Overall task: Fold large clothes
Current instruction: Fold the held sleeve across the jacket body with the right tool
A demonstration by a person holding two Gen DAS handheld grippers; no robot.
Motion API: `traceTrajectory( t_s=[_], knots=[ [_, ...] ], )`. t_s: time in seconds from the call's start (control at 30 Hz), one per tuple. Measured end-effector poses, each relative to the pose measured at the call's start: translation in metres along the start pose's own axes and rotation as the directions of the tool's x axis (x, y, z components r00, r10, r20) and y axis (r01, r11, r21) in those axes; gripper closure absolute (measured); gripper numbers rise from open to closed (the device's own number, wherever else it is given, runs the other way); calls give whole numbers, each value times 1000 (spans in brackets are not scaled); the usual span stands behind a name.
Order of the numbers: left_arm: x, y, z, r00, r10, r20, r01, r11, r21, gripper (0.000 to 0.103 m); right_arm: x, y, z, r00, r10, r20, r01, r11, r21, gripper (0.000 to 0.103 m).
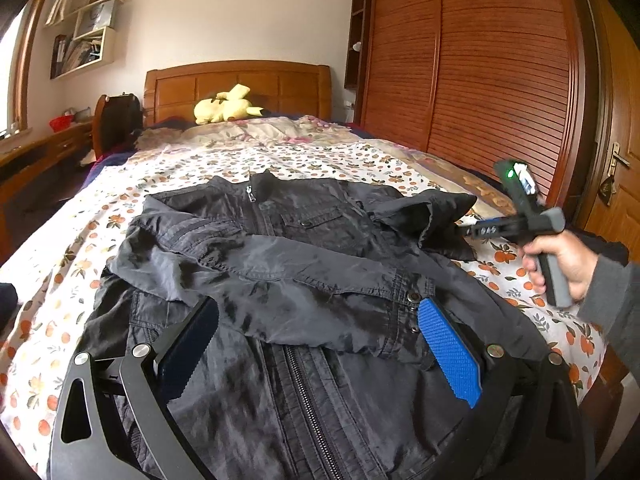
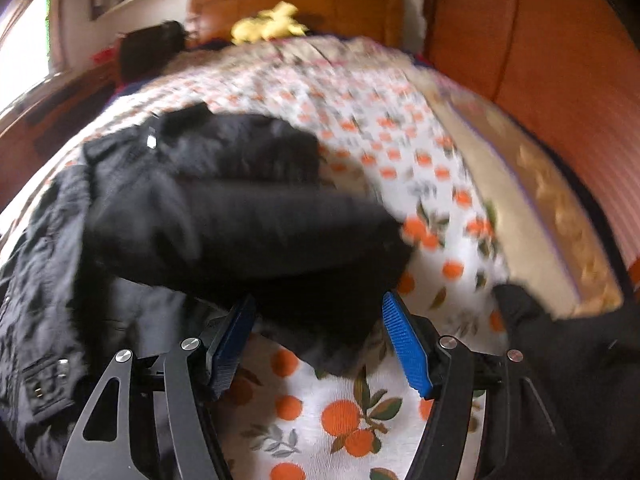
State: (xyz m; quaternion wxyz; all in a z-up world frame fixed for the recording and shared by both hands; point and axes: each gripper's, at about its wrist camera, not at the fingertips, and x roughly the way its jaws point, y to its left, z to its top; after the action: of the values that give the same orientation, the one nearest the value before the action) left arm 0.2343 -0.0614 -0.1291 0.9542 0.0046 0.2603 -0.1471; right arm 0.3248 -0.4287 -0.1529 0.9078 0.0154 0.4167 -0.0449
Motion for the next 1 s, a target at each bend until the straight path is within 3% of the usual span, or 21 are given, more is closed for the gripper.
traceTrajectory(
  t_s=[0.17,0.3,0.37,0.43,0.5,0.6,0.73,1.0],
  knots=[
    [-3,5,-1,1000,11,1,-11,1000,-6,2,32,-8,-10,997,-28,-79,34,997,72,40],
    [-7,10,-2,1000,22,2,-22,1000,-7,2,43,-13,-11,994,6,-111,8,991,132,40],
    [-10,13,-2,1000,26,4,-26,1000,-9,2,45,-14,-12,993,28,-119,-12,991,135,50],
    [-13,17,-2,1000,31,8,-30,999,-14,2,44,-12,-11,990,70,-122,-52,989,140,77],
    [-15,21,-2,999,34,12,-34,999,-21,3,42,-8,-11,985,121,-121,-105,985,136,91],
    [-18,27,-3,999,38,8,-38,999,-24,3,20,4,-5,999,30,-32,-28,998,62,95],
    [-27,33,-3,999,44,22,-44,999,-27,2,-21,13,18,995,-33,96,30,999,27,95],
    [-44,52,-4,997,64,36,-63,997,-46,2,-93,55,66,961,25,276,-6,998,-69,95]
  ],
)
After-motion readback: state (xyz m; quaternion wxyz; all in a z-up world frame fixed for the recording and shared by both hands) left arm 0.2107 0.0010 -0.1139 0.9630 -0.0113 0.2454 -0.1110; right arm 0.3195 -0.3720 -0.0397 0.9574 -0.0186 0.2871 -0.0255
